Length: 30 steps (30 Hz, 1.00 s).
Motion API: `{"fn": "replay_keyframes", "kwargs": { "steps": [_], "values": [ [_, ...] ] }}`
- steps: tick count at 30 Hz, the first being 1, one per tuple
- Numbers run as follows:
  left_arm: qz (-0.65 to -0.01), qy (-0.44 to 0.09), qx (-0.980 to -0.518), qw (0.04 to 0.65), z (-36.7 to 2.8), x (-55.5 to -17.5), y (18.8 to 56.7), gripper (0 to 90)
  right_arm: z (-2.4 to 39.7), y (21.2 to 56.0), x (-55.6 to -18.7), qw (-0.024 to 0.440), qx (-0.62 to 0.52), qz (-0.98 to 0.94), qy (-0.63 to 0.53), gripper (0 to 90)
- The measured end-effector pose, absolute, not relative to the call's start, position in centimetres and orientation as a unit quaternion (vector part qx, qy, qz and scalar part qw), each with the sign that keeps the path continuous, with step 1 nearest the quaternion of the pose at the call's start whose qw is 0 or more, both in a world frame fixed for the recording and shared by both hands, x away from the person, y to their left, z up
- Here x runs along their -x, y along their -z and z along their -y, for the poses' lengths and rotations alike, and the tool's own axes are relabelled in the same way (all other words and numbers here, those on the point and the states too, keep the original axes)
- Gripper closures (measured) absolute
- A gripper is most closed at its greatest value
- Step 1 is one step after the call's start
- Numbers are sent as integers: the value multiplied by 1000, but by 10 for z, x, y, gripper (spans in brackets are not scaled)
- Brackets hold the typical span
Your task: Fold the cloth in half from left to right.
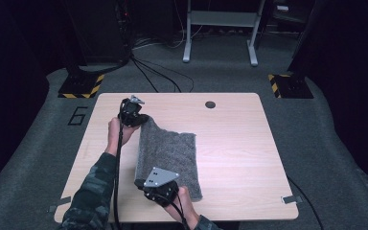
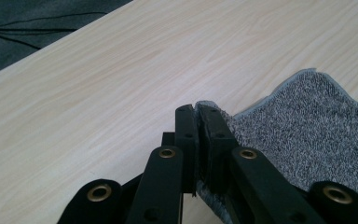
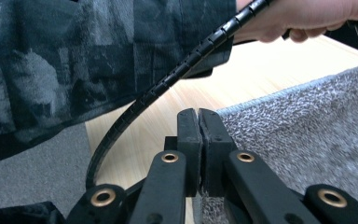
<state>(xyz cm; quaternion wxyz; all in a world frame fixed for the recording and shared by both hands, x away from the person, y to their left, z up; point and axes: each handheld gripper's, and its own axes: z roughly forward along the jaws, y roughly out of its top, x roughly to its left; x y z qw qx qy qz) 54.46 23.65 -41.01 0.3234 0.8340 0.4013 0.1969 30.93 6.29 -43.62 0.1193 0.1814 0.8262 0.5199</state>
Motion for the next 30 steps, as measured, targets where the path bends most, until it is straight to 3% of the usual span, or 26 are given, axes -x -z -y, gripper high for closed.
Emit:
{"fn": "replay_keyframes", "kwargs": {
  "steps": [30],
  "values": [
    [-348, -159, -865, 325, -136, -565, 443, 852, 19, 474, -302, 162, -266, -839, -447, 876]
  ]
}}
